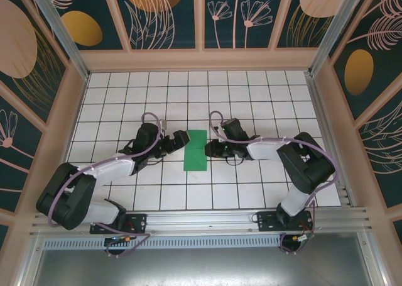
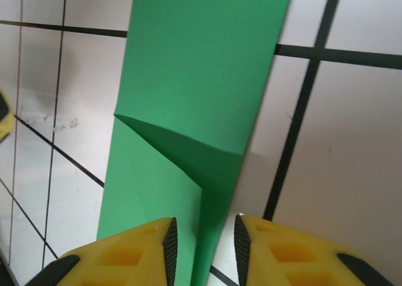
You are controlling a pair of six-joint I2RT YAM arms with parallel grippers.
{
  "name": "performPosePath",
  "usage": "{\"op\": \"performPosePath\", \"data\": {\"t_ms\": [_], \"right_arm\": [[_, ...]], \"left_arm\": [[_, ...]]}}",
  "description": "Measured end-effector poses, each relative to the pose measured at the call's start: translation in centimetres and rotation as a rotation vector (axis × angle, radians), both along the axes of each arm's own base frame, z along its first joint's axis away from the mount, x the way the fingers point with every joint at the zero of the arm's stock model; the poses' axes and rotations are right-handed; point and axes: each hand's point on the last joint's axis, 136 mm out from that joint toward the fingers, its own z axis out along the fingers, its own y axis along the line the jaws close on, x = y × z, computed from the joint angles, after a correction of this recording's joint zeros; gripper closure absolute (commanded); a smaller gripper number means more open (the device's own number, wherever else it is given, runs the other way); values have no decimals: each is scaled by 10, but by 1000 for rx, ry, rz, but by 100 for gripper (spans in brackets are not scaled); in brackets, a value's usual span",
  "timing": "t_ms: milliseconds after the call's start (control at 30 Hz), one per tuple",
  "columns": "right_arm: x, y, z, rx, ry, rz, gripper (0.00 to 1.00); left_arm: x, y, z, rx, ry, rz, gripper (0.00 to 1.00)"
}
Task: Fold a paper plane with a square sheet of paper (pick it up from the middle)
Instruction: Turn over the paper at the center of the table.
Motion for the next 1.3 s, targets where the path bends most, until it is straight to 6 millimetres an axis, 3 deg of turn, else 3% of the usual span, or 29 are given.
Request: {"op": "performPosePath", "data": {"t_ms": [267, 467, 667, 1000, 1300], "right_arm": [[-2, 8, -1, 31, 19, 32, 76], [0, 14, 2, 57, 21, 48, 92], [6, 10, 3, 62, 15, 27, 96], [9, 0, 0, 63, 16, -9, 96], [9, 0, 1, 69, 18, -16, 96]], "left_arm": [[-5, -12, -10, -35, 43, -26, 1], [-8, -17, -15, -54, 74, -37, 3], [-13, -19, -28, -54, 136, -32, 13], [-18, -27, -42, -64, 208, -49, 43], [-11, -39, -42, -79, 211, -88, 52]]}}
